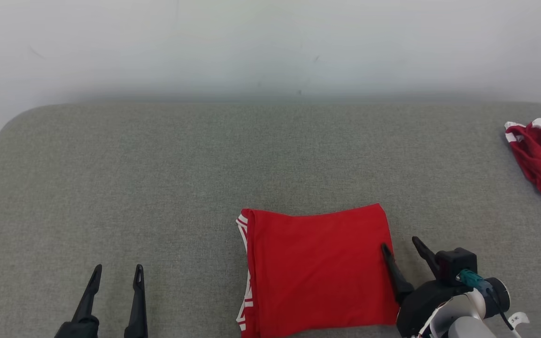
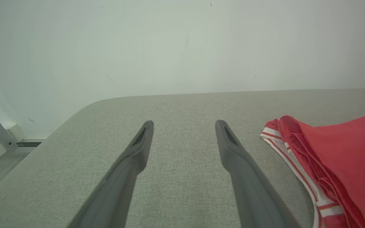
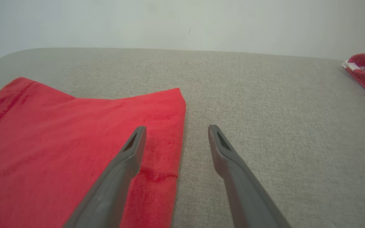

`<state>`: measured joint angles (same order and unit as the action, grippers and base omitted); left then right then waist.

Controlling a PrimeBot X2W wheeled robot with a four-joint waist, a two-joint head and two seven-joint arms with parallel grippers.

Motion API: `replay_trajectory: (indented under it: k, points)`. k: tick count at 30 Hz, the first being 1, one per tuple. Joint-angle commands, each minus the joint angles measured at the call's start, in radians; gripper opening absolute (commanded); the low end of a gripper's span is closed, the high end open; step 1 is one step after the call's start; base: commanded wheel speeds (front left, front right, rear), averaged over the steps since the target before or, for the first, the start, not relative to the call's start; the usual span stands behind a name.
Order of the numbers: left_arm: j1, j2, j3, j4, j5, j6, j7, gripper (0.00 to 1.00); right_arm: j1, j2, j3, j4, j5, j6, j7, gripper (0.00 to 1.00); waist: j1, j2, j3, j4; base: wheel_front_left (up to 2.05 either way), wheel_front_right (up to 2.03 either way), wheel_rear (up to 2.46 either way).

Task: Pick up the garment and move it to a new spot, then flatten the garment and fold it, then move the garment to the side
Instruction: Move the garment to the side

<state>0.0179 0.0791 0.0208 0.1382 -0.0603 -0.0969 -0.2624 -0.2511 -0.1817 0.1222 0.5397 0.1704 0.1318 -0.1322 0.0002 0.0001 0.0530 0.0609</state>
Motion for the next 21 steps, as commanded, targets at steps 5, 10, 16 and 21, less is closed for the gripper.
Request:
replay_trajectory:
  k: [5, 10, 16, 21]
  points:
    - [-0.021, -0.002, 0.004, 0.004, -0.005, -0.002, -0.003, 1.0, -0.032, -0.001, 0.037, 0.101, 0.032, -0.003, 0.004, 1.0, -0.0002, -0.0001, 0.021, 0.011, 0.0, 0.0, 0.0]
    - [-0.032, -0.003, 0.002, 0.008, -0.002, -0.003, -0.003, 1.0, -0.062, 0.007, 0.085, 0.201, 0.068, -0.003, 0.025, 1.0, -0.0002, -0.0001, 0.031, 0.01, 0.0, 0.0, 0.0]
    - [-0.043, -0.004, 0.003, 0.009, -0.002, -0.005, -0.003, 1.0, -0.097, 0.013, 0.144, 0.266, 0.132, -0.003, 0.016, 0.14, -0.0002, -0.0001, 0.039, 0.009, 0.0, 0.0, 0.0]
    - [-0.047, -0.005, 0.006, 0.014, -0.005, -0.006, -0.003, 1.0, -0.155, -0.018, 0.188, 0.295, 0.173, -0.003, -0.02, 0.0, -0.0002, -0.0001, 0.042, 0.001, 0.0, 0.0, 0.0]
